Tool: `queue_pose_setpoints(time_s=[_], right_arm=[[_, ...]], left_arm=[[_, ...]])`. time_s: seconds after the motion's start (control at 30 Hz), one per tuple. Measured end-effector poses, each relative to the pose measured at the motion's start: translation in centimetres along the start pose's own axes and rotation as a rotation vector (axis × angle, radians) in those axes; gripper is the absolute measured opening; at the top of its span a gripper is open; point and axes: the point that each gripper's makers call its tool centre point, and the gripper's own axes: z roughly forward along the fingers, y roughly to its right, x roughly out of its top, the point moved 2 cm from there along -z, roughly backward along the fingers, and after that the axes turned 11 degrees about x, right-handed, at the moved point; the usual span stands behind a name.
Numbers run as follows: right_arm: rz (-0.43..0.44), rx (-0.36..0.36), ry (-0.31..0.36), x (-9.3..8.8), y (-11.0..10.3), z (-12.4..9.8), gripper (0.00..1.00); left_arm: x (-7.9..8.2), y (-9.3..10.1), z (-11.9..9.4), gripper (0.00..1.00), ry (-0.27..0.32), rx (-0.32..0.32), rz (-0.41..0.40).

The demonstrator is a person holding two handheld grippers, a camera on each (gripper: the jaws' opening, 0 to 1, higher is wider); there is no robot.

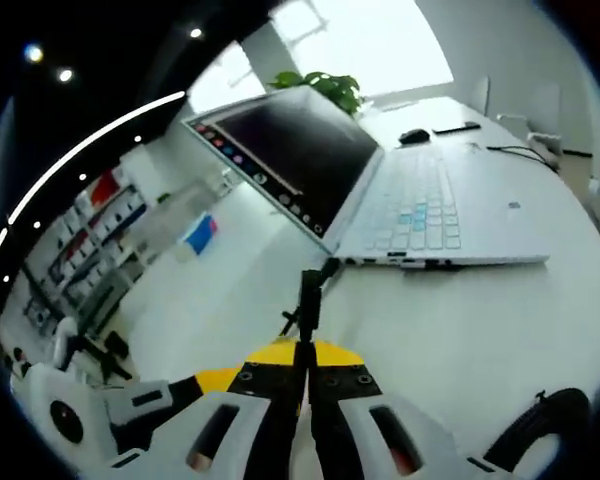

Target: Pick up the network cable connector, insert into the computer network port

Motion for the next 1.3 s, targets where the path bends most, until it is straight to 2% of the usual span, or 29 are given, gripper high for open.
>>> queue_pose_setpoints(time_s=[0.27,0.43,0.67,0.97,1.3], right_arm=[[-0.007,-0.052,-0.121,-0.1,0.8,0.9,0.03],[-0.043,-0.102,-0.222,-0.8,0.9,1.3,0.03],[-0.068,-0.136,-0.270,-0.9,1.0,1.8,0.03],[-0.001,-0.158,-0.352,-1.2,1.8,2.7,0.03],[0.043,-0.171,-0.431,-1.4,2.3,3.8,0.03]], left_arm=[[-0.4,-0.5,-0.9,0.16,0.010,0.002,-0.015],[-0.6,-0.8,-1.4,0.16,0.014,0.002,-0.020],[-1.0,-0.9,-1.7,0.16,0.012,0.001,-0.015],[-1.5,-1.3,-1.8,0.16,0.002,-0.001,-0.014],[-2.2,-2.8,-1.5,0.16,-0.015,0.037,0.000]])
